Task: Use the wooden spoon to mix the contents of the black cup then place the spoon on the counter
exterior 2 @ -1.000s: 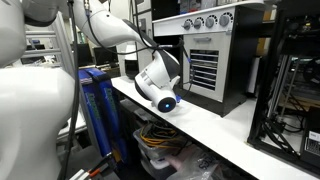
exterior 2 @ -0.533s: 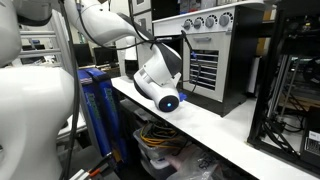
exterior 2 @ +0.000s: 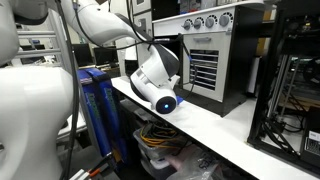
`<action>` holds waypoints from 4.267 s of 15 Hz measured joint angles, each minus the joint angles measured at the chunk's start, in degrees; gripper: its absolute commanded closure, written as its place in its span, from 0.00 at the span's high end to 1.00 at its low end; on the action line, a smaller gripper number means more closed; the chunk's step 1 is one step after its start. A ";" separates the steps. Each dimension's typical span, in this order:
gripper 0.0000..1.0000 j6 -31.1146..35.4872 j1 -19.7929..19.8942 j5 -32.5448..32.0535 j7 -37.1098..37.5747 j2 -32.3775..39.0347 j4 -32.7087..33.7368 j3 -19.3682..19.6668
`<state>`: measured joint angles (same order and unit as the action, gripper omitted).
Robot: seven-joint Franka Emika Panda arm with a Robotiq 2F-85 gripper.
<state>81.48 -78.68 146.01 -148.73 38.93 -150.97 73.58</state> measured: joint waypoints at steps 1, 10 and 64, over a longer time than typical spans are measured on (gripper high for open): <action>0.04 0.01 0.00 -0.84 0.00 -0.23 -0.02 -0.12; 0.04 -0.53 -1.60 3.08 -0.07 1.06 -0.18 -0.23; 0.04 -11.16 13.49 3.00 -0.04 -0.43 2.65 -11.79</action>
<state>70.32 -65.19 149.01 -148.76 38.50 -148.32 61.79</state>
